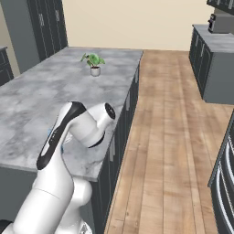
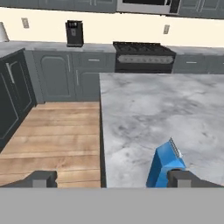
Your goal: Pick the milk from the counter and place it in the open cabinet.
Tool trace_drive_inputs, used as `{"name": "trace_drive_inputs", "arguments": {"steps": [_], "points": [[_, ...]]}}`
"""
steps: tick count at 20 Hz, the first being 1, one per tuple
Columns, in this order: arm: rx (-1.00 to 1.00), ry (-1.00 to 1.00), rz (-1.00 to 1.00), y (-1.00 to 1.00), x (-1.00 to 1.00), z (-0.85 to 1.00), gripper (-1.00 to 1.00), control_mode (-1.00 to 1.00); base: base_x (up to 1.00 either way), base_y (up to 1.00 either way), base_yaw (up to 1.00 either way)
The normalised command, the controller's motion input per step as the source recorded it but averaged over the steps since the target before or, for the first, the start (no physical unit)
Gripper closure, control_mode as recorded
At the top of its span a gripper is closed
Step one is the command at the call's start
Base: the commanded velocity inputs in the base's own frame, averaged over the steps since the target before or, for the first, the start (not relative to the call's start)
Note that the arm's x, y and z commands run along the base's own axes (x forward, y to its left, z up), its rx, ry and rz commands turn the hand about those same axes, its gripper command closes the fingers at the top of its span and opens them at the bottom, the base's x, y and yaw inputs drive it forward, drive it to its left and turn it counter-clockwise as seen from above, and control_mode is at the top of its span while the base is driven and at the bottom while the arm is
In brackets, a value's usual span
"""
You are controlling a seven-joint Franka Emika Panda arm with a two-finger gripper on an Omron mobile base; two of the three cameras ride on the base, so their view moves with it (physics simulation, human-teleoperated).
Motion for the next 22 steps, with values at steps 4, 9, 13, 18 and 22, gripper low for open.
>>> {"name": "trace_drive_inputs", "arguments": {"steps": [4,9,13,18,22], "points": [[-0.02,0.00,0.04,0.00,-0.06,-0.45,-1.00,-1.00,0.00,0.00,0.00],[0.00,0.00,0.01,0.02,0.00,-0.55,-1.00,-1.00,0.00,0.00,0.00],[0.00,0.03,0.00,0.03,0.04,-0.56,-1.00,-1.00,0.00,0.00,0.00],[0.00,0.04,0.00,0.04,0.34,-0.33,-1.00,-1.00,0.00,0.00,0.00],[0.00,0.01,-0.03,0.14,0.43,-0.01,-1.00,-1.00,0.00,0.00,0.00]]}}
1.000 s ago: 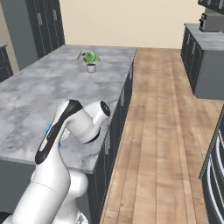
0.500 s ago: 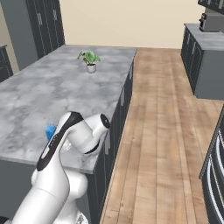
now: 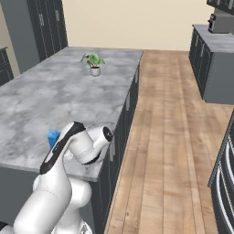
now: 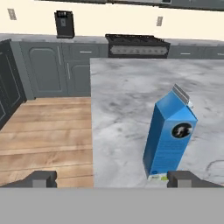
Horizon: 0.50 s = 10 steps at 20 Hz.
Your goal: Pick the milk from the counter and place it in the open cabinet.
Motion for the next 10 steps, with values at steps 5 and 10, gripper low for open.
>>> {"name": "trace_drive_inputs", "arguments": {"steps": [5,10], "points": [[0.00,0.03,-0.01,0.20,0.25,-0.01,-1.00,-1.00,0.00,0.00,0.00],[0.00,0.06,0.00,0.14,0.18,-0.10,-1.00,-1.00,0.00,0.00,0.00]]}}
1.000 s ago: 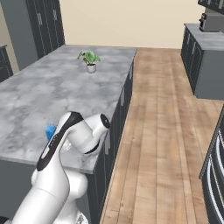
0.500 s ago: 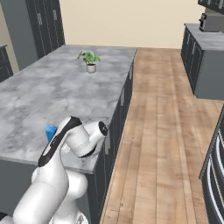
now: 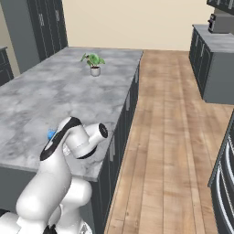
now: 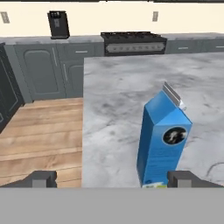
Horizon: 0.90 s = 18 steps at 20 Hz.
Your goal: Pick the milk from the counter and place it in the open cabinet.
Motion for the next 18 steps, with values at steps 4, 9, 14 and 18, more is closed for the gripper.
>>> {"name": "trace_drive_inputs", "arguments": {"steps": [4,9,14,18], "points": [[0.00,0.05,0.00,0.18,0.19,-0.29,-1.00,-1.00,0.00,0.00,0.00],[0.00,0.07,0.00,0.20,0.12,-0.33,-1.00,-1.00,0.00,0.00,0.00],[0.00,0.01,0.00,0.01,0.27,-0.10,-1.00,-1.00,0.00,0.00,0.00],[0.00,0.00,0.00,0.00,0.20,-0.04,-1.00,-1.00,0.00,0.00,0.00]]}}
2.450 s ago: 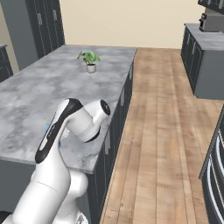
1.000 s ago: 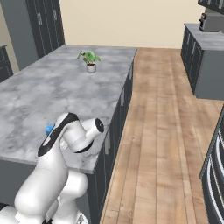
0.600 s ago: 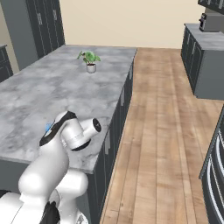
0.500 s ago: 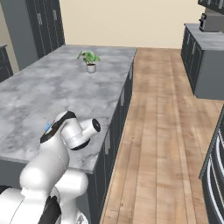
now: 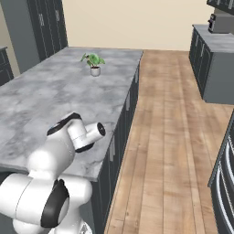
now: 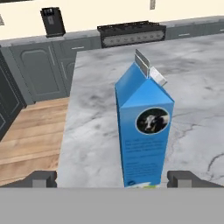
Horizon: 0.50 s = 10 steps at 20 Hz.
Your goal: Pick the milk from the counter and place it in the open cabinet.
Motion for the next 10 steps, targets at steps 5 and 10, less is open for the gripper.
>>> {"name": "trace_drive_inputs", "arguments": {"steps": [5,10], "points": [[0.00,0.00,0.00,0.00,0.19,-0.05,-1.00,-1.00,0.00,0.00,0.00],[0.00,0.00,0.00,0.04,0.11,-0.09,-1.00,-1.00,0.00,0.00,0.00]]}}
